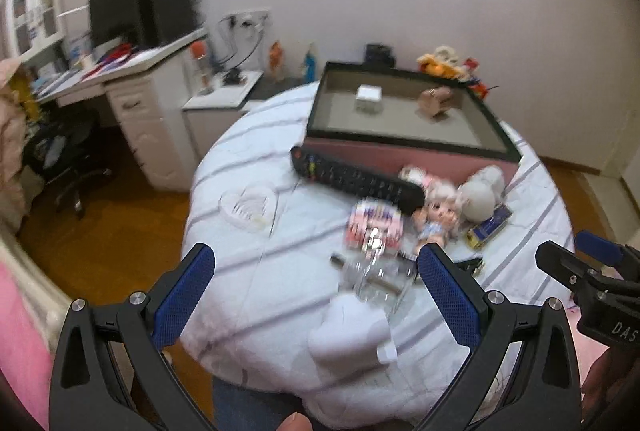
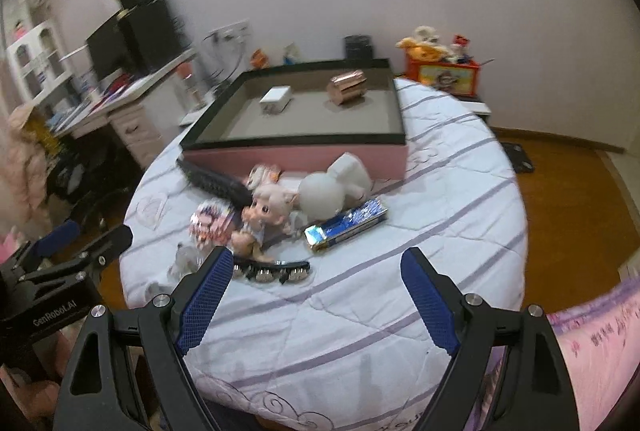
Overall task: Organize rigid objects
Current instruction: 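Withdraw both tools from the box back toward the table items, then grasp the white plug adapter with the left tool while the right tool grasps the black hair clip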
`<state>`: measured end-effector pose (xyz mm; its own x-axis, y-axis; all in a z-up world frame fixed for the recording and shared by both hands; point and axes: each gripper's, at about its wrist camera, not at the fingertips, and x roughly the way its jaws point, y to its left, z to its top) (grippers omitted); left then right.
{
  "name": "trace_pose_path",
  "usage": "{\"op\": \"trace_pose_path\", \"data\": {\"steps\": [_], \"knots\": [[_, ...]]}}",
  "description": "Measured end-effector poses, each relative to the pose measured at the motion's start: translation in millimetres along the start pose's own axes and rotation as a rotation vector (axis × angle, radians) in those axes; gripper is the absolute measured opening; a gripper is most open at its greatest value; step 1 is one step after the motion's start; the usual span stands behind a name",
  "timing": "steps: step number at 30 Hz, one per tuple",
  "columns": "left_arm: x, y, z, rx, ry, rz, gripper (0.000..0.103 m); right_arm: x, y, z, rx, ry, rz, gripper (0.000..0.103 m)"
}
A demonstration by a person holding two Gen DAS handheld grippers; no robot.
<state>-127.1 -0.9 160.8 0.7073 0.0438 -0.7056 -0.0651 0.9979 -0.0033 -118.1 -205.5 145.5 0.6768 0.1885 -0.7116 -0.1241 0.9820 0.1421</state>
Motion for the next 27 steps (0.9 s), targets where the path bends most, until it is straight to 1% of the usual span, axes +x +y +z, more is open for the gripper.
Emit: {"op": "trace_pose_path", "data": {"steps": [3,5,8,10,13,14,17,23,27], "knots": [[-8,-3,-12,-0.009,-0.005,0.038,0.103,2,-2,-2,-0.029,0.012,0.056,0.087],[-7,-5,-17,-0.012,0.026,0.058,0.103,4,-3,-4,-0.047,0.016,0.077,0.087],[-5,-3,-25,-0.026,0.054,0.066,0.103,9,-5,-6,-0.047,0.032,0.111,0.087],[-1,0,-28,-0.027,0.075,0.071,0.103,12,-4,-6,-0.053,0.037,0.118,0.087],[5,8,-31,-0.041,0.094,0.043,0.103,14,-4,-6,-0.04,0.039,0.116,0.087],[9,10,-31,-0.042,0.105,0.024,0.103,14,-4,-6,-0.035,0.037,0.113,0.087],[17,13,-33,-0.017,0.127,-0.013,0.103,14,-2,-8,-0.008,0.035,0.087,0.087],[22,20,-40,0.011,0.13,-0.138,0.103,14,4,-16,0.043,0.044,0.012,0.087],[23,25,-42,0.005,0.116,-0.184,0.103,14,17,-20,0.029,0.064,-0.02,0.087]]}}
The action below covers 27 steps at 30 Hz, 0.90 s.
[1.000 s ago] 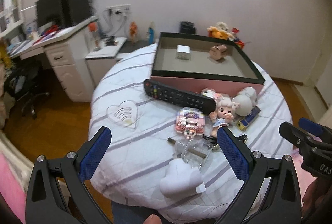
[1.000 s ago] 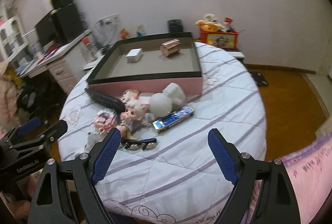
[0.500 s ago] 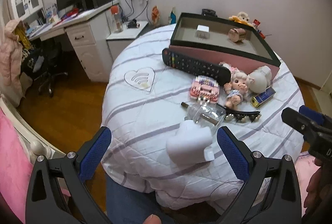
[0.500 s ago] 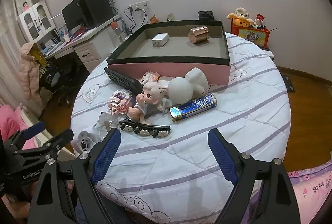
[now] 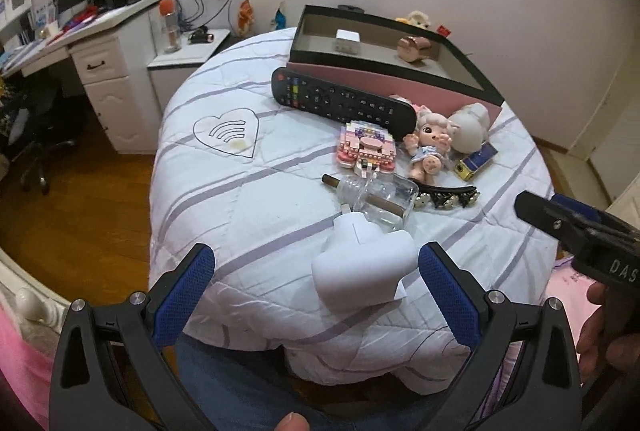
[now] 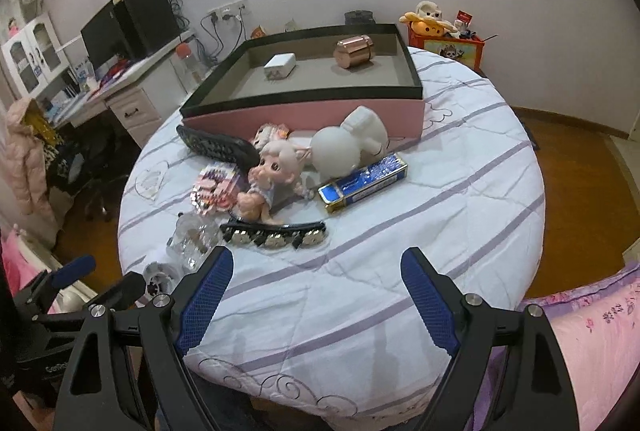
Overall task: Organize rigid objects
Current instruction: 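Grasp the white plug adapter with the left tool while the right tool grasps the black hair clip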
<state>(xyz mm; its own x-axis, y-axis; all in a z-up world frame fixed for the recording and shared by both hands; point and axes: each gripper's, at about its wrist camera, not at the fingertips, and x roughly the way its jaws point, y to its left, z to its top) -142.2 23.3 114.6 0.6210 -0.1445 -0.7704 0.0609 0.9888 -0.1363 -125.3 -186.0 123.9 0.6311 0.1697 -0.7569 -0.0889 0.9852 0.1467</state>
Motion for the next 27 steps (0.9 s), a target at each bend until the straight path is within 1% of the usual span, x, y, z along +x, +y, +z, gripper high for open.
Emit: {"op": "trace_pose_path", "data": {"steps": [5,8,11,16,18,20,22,24,27], "knots": [[13,0,-3,-0.066,0.005,-0.071,0.103,2,9,0,-0.036,0.013,-0.02,0.087],[20,-5,-4,-0.073,-0.002,-0.088,0.103,4,9,1,-0.048,0.022,-0.026,0.087],[21,-9,-5,-0.072,-0.011,-0.079,0.103,8,8,0,-0.05,0.034,-0.029,0.087],[16,-13,-4,-0.053,-0.006,-0.043,0.103,14,4,-1,-0.044,0.05,-0.026,0.087],[16,-13,-5,-0.048,-0.002,-0.04,0.103,16,3,-1,-0.044,0.053,-0.023,0.087],[21,-15,-8,-0.044,0.02,-0.029,0.103,18,2,-1,-0.042,0.055,-0.019,0.087],[30,-16,-9,-0.045,0.06,-0.011,0.103,20,1,-1,-0.04,0.059,-0.016,0.087],[36,-14,-10,-0.058,0.065,0.009,0.103,22,0,-1,-0.041,0.065,-0.014,0.087],[42,-4,-12,-0.098,0.05,-0.002,0.102,27,-1,-1,-0.043,0.073,-0.011,0.087]]}}
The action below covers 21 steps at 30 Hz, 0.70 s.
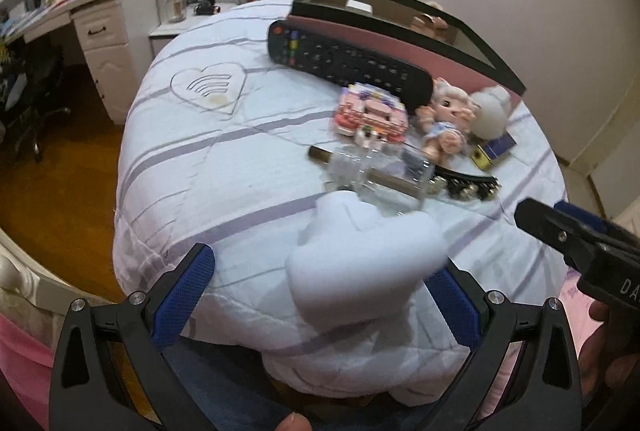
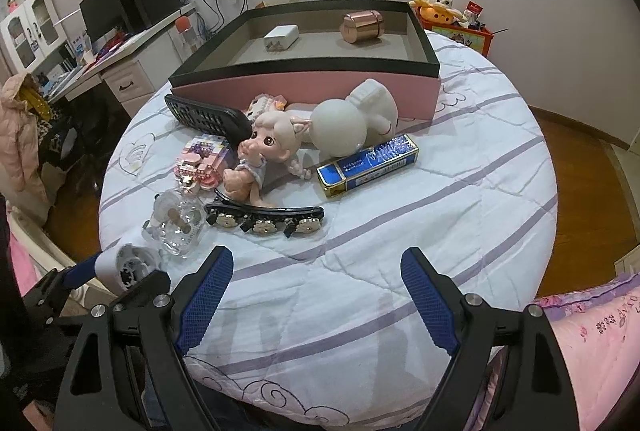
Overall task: Organize rigid objects
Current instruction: 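Grasp the white plug adapter with the left tool while the right tool grasps the black hair clip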
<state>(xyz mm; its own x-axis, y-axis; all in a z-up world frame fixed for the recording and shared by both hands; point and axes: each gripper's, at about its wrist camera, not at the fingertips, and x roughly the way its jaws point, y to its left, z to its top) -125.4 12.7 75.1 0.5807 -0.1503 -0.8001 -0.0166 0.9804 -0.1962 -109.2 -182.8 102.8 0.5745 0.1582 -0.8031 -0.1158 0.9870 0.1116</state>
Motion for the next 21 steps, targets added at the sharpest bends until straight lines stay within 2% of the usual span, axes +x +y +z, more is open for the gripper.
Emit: {"op": "trace_pose_path", "data": {"steps": [1,3,5,6,8,10,17,21], "knots": [[0,1,0,-0.001,-0.005,-0.002,0.101,2,0,0,-0.001,0.003,0.001,0.087],[0,1,2,0.021,-0.011,0.005,0.091,6,0,0,-0.007,0.01,0.001,0.087],[1,-2,4,0.049,-0.012,0.035,0.072,11,3,1,-0.025,0.017,0.008,0.087],[0,-1,4,0.053,-0.012,0.033,0.068,14,5,1,-0.037,0.021,0.011,0.087],[0,0,6,0.067,-0.009,0.021,0.053,18,11,3,-0.074,0.025,0.013,0.087],[0,1,6,0.089,-0.005,0.019,0.046,22,16,6,-0.12,0.025,0.018,0.087],[-1,8,9,0.099,-0.006,-0.009,0.046,39,40,19,-0.351,0.018,0.055,0.087],[-3,12,10,0.101,-0.01,-0.007,0.046,55,49,20,-0.466,0.031,0.038,0.081]]}}
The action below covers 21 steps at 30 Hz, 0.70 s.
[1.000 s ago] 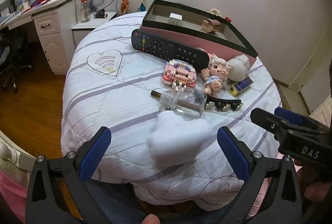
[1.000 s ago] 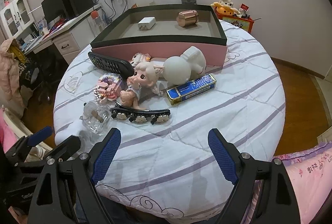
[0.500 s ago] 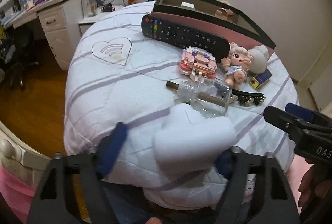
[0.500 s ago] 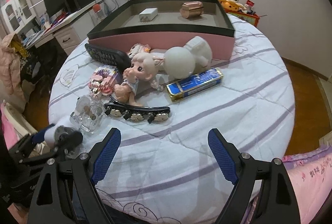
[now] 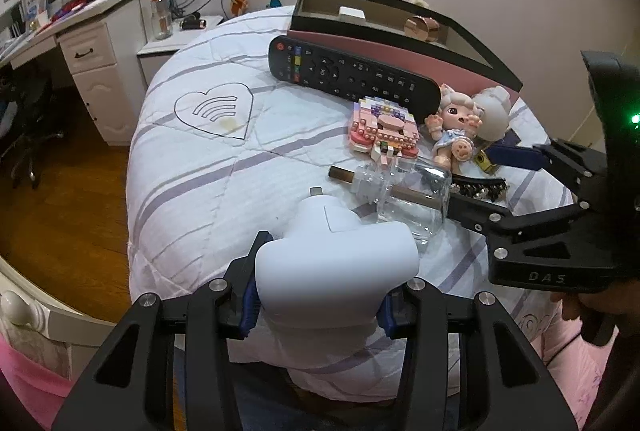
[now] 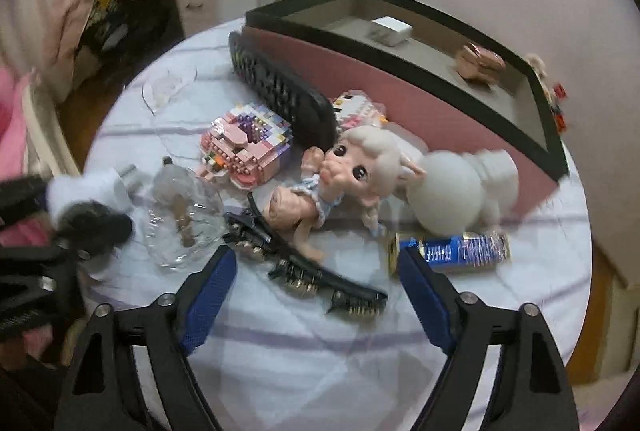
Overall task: Organize rigid objects
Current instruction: 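Grasp the white plug adapter with the left tool while the right tool grasps the black hair clip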
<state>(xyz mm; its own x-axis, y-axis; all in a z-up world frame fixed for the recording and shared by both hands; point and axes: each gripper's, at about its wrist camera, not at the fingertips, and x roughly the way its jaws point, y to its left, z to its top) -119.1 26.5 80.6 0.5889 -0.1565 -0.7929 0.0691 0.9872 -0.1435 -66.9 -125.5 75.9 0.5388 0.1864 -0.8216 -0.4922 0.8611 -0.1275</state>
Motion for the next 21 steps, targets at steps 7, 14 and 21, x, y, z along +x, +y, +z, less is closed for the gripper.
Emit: {"op": "trace_pose_path", "data": {"steps": [7,14,21], "knots": [[0,5,4,-0.003,0.0,0.011,0.046,-1,10,-1,-0.048,0.033,0.113,0.034],[-2,4,10,0.004,-0.009,0.01,0.046,-16,0,-8,0.037,0.021,0.185,0.032],[-6,5,22,0.001,-0.023,0.013,0.046,-35,-15,-16,0.122,-0.014,0.265,0.031]]}}
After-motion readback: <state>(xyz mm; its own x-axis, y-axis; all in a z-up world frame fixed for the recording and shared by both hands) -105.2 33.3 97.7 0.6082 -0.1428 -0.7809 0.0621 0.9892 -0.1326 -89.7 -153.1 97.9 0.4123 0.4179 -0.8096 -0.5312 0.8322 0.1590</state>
